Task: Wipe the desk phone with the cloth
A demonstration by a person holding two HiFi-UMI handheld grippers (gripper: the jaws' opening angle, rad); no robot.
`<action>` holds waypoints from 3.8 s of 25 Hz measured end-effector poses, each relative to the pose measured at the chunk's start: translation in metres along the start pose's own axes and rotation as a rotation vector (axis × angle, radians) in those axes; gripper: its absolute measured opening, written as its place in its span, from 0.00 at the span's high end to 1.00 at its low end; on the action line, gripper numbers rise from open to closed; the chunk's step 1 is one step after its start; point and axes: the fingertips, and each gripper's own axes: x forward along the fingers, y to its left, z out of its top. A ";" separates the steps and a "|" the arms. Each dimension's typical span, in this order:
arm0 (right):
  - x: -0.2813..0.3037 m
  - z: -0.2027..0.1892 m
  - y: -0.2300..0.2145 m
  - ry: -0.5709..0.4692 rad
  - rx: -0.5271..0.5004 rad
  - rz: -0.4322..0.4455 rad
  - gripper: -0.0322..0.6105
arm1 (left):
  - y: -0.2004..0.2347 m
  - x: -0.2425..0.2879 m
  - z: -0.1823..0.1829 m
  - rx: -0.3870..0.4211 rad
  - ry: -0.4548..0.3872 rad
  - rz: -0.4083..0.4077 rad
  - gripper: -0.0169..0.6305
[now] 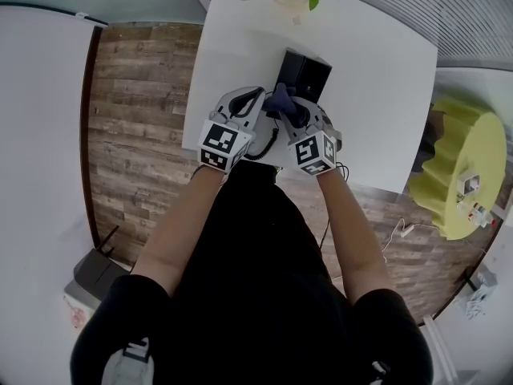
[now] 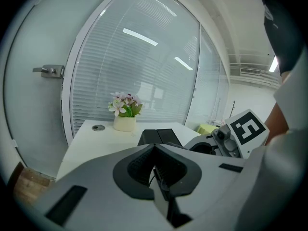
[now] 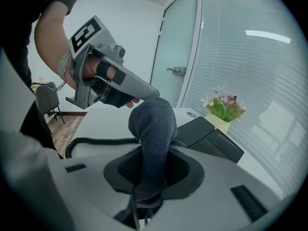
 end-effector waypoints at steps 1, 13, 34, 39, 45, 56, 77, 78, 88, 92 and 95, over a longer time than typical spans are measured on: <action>0.000 -0.001 0.004 0.004 -0.003 0.006 0.80 | -0.001 -0.001 -0.001 -0.001 0.001 0.001 0.96; -0.002 -0.014 0.039 0.037 -0.016 0.077 0.80 | -0.008 -0.010 -0.009 -0.001 0.006 0.008 0.96; -0.099 0.038 0.007 -0.210 0.315 0.043 0.80 | -0.029 -0.072 0.074 0.060 -0.135 0.036 0.96; -0.160 0.095 -0.017 -0.378 0.347 -0.011 0.80 | -0.059 -0.097 0.108 0.077 -0.188 -0.031 0.96; -0.226 0.160 -0.038 -0.523 0.334 -0.053 0.80 | -0.099 -0.124 0.162 0.136 -0.249 -0.107 0.96; -0.294 0.217 -0.068 -0.641 0.242 -0.135 0.80 | -0.142 -0.128 0.228 0.189 -0.308 -0.200 0.96; -0.310 0.238 -0.096 -0.662 0.233 -0.204 0.80 | -0.154 -0.113 0.264 0.264 -0.334 -0.269 0.96; -0.310 0.238 -0.096 -0.662 0.232 -0.208 0.80 | -0.154 -0.113 0.263 0.268 -0.331 -0.273 0.96; -0.303 0.234 -0.100 -0.662 0.253 -0.218 0.80 | -0.150 -0.106 0.256 0.276 -0.303 -0.278 0.96; -0.296 0.232 -0.104 -0.652 0.264 -0.212 0.80 | -0.146 -0.101 0.258 0.275 -0.308 -0.285 0.96; -0.294 0.231 -0.104 -0.649 0.262 -0.211 0.80 | -0.144 -0.099 0.257 0.280 -0.305 -0.288 0.96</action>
